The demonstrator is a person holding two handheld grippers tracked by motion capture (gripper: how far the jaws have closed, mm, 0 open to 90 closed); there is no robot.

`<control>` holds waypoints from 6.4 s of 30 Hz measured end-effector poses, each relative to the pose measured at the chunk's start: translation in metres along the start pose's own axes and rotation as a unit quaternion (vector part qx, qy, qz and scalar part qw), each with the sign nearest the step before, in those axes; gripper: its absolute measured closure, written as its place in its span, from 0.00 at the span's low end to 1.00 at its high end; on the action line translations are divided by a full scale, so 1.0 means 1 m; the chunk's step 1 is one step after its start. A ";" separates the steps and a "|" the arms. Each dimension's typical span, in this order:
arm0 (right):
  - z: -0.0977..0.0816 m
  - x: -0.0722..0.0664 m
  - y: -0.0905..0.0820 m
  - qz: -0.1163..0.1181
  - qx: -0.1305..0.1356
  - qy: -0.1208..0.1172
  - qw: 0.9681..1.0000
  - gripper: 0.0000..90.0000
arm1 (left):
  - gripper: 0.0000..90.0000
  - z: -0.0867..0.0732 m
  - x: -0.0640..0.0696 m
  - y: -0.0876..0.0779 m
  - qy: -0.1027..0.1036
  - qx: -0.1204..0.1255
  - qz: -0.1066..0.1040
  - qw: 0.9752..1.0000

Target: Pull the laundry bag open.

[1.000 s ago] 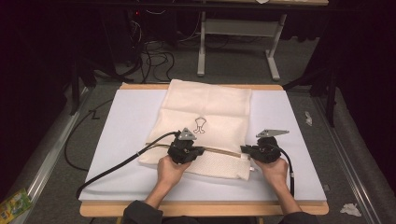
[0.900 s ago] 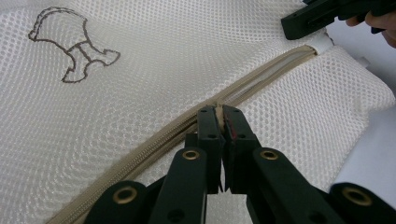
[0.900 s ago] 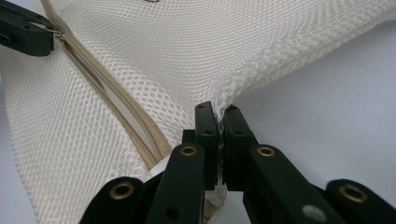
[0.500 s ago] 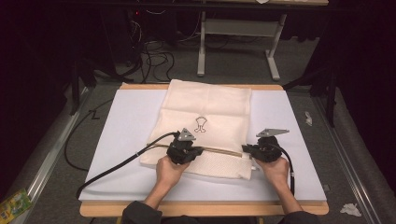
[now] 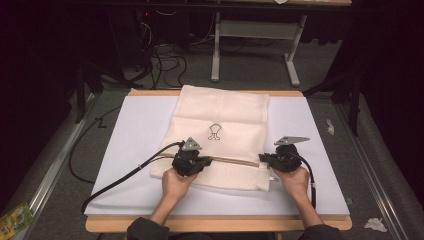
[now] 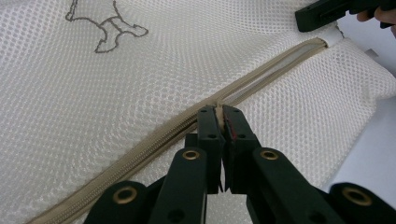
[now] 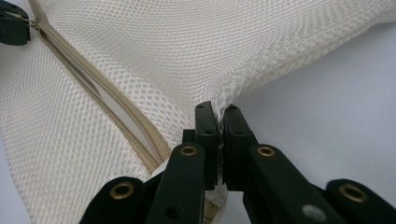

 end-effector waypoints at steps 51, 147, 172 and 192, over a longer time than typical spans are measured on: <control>-0.004 0.006 -0.004 -0.016 0.031 0.004 0.999 0.98 | 0.97 -0.012 -0.022 -0.037 -0.019 0.010 0.037 0.999; -0.003 0.024 -0.012 -0.046 0.017 0.011 0.999 0.98 | 0.97 -0.048 -0.063 -0.092 -0.075 0.032 0.102 0.991; -0.001 0.027 -0.019 -0.045 0.026 0.017 0.998 0.98 | 0.97 -0.054 -0.072 -0.101 -0.088 0.046 0.095 0.991; -0.001 0.029 -0.022 -0.049 0.025 0.017 0.998 0.98 | 0.97 -0.055 -0.075 -0.113 -0.088 0.049 0.096 0.990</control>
Point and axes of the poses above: each handheld gripper's, and its own axes: y roughly forward along the jaws, z roughly out of its top, x roughly to its right, the point moved 5 cm from there along y, roughly forward along the jaws
